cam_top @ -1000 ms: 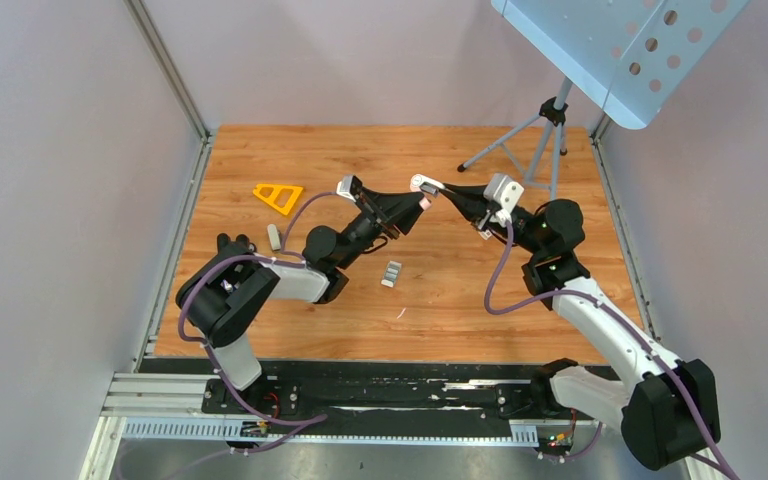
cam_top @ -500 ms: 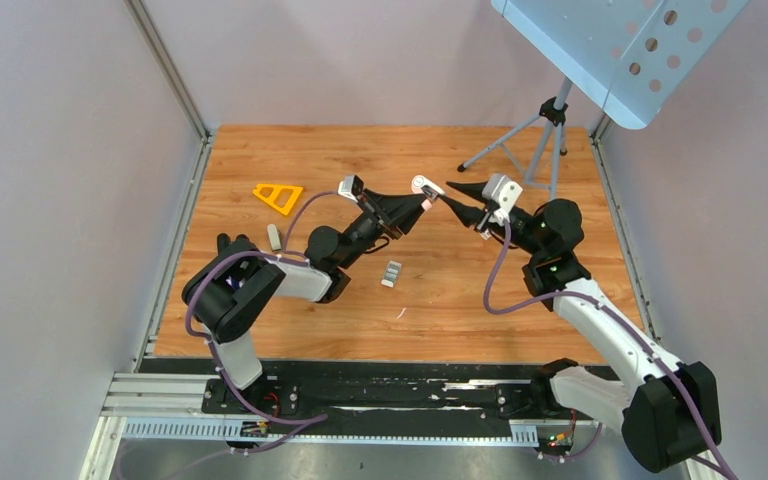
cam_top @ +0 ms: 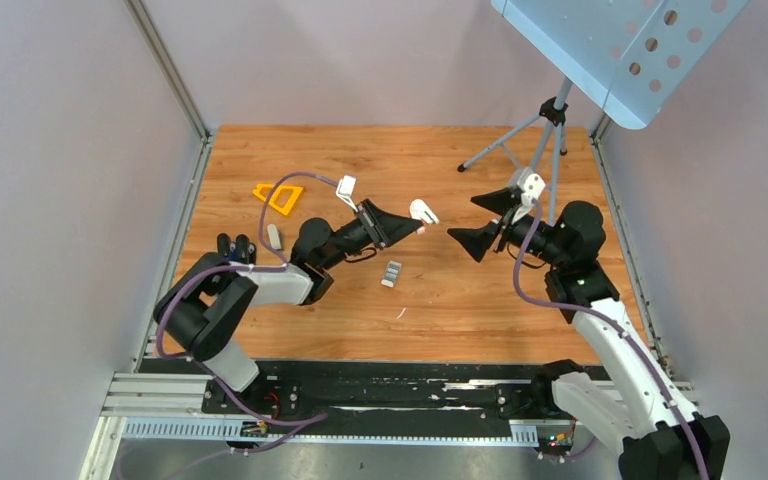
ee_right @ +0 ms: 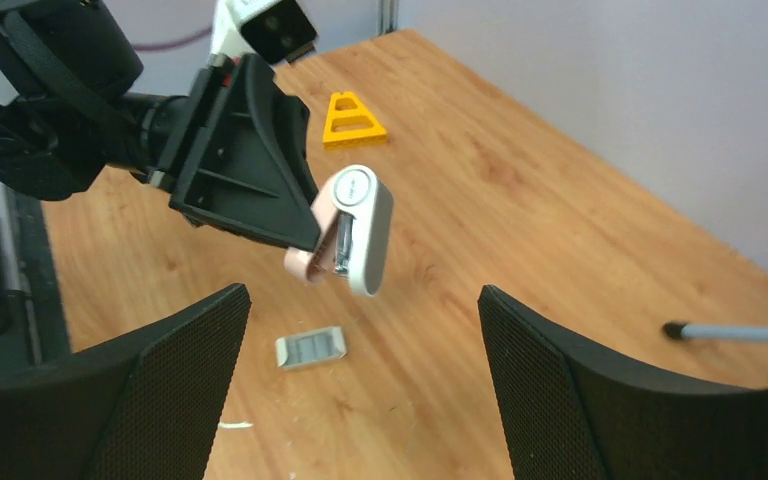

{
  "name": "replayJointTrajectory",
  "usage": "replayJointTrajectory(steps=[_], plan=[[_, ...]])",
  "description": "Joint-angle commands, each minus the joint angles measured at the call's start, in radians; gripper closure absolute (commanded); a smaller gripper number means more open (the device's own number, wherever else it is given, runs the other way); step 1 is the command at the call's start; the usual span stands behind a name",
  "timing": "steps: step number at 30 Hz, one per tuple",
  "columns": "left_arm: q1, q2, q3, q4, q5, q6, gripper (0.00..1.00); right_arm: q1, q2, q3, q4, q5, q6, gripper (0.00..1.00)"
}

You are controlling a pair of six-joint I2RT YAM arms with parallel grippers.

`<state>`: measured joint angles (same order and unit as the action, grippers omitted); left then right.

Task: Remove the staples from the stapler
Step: Unload the staple at the center of the board.

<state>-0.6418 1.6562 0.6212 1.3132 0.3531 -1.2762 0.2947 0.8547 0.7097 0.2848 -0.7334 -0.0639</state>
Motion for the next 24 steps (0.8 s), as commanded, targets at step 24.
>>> replayJointTrajectory(steps=[24], plan=[[-0.161, -0.367, 0.152, -1.079, 0.161, 1.38, 1.0, -0.066, 0.28, 0.01, -0.197, -0.706, -0.331, 0.1]])
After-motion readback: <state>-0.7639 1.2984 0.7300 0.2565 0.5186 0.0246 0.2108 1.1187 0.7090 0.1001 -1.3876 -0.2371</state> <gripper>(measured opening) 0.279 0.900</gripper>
